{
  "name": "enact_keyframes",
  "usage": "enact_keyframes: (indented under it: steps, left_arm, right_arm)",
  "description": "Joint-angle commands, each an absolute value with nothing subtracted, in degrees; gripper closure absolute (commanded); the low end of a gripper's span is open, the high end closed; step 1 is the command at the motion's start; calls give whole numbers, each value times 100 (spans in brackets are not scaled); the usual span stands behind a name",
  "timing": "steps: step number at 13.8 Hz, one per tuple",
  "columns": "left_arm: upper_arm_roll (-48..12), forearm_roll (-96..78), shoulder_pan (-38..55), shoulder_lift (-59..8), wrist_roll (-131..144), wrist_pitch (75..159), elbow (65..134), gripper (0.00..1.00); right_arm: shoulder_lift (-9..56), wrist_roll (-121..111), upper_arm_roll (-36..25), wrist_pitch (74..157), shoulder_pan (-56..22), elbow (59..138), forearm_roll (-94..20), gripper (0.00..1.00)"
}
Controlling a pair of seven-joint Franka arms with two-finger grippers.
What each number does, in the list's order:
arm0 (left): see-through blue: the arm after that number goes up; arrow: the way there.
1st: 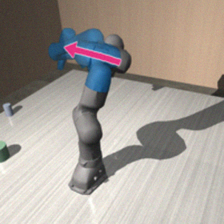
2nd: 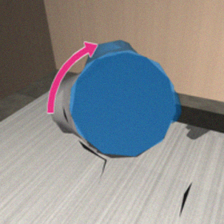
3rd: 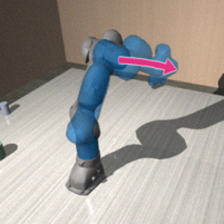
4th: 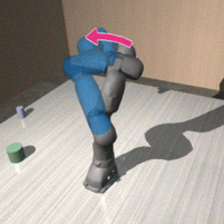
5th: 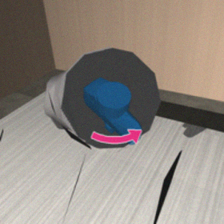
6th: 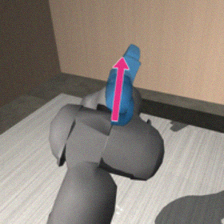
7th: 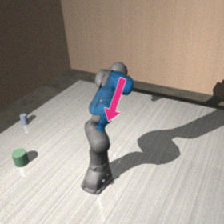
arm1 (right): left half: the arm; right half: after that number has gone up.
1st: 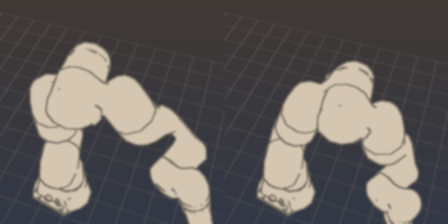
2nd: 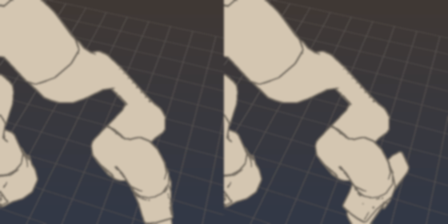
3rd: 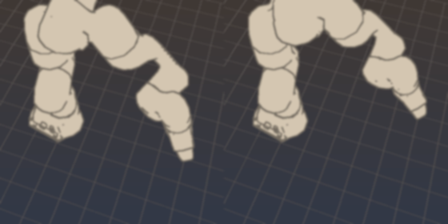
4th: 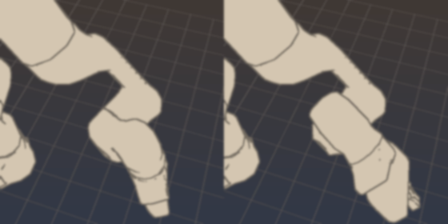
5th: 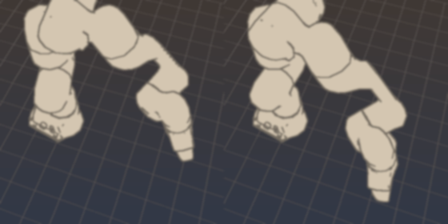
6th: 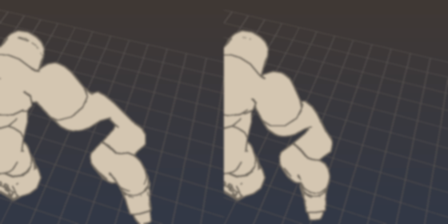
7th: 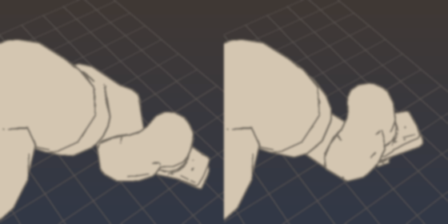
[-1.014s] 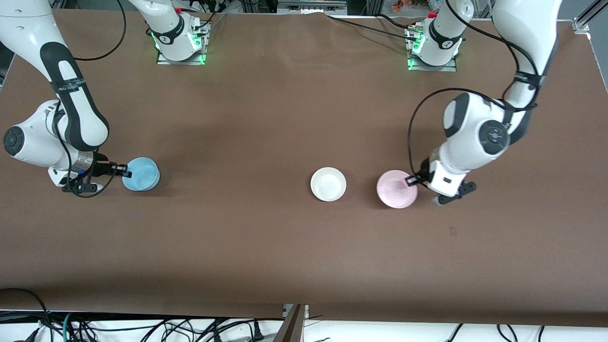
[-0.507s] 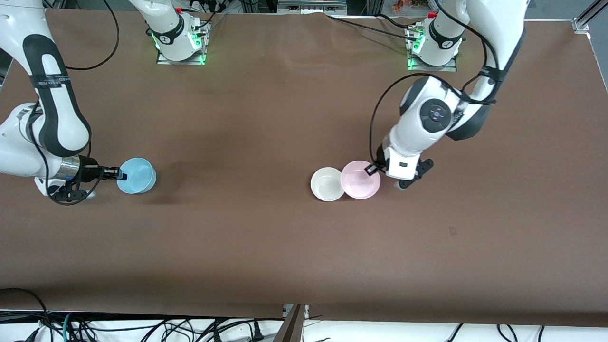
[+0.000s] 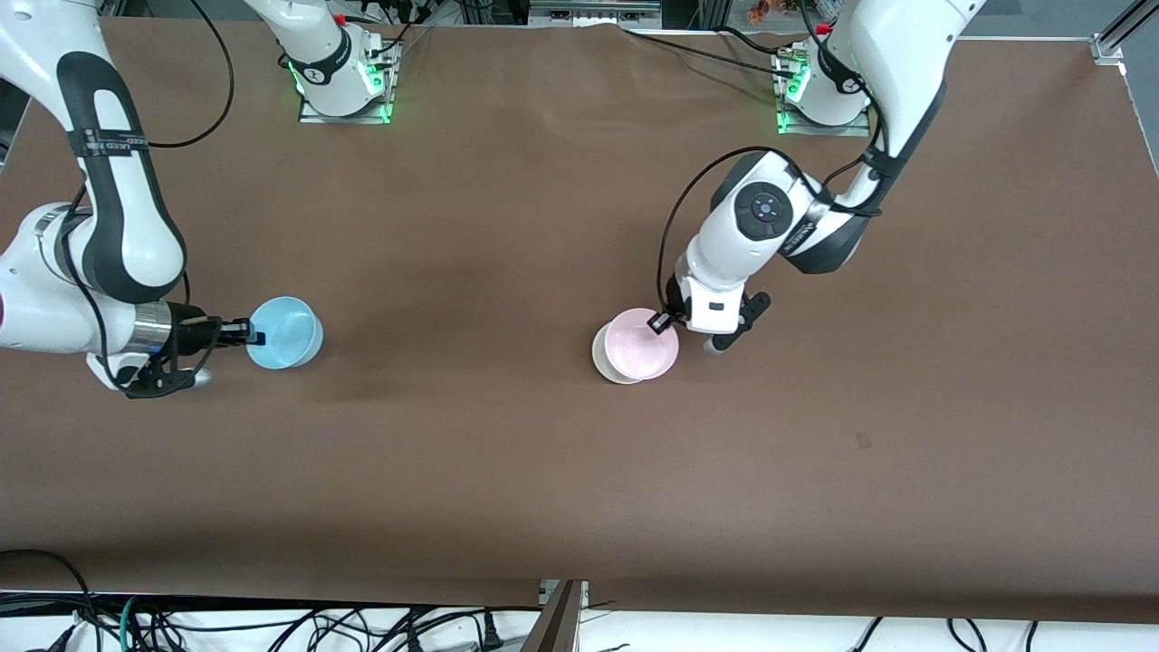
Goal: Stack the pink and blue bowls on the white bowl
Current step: 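Lower the pink bowl into the white bowl while the right gripper carries the blue bowl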
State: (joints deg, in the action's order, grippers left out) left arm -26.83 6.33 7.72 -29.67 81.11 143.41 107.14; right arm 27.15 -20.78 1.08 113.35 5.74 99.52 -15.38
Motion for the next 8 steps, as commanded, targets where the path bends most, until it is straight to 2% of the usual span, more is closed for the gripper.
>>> enact_keyframes:
  steps: [1, 8]
  left_arm:
    - [-2716, 923, 791, -3207, 8446, 14432, 10538, 100]
    - [-2803, 923, 800, -3366, 8718, 14712, 10564, 100]
  right_arm:
    - [2663, -1663, 245, 11171, 475, 9888, -1617, 100]
    - [2663, -846, 360, 11188, 80, 9765, -1617, 100]
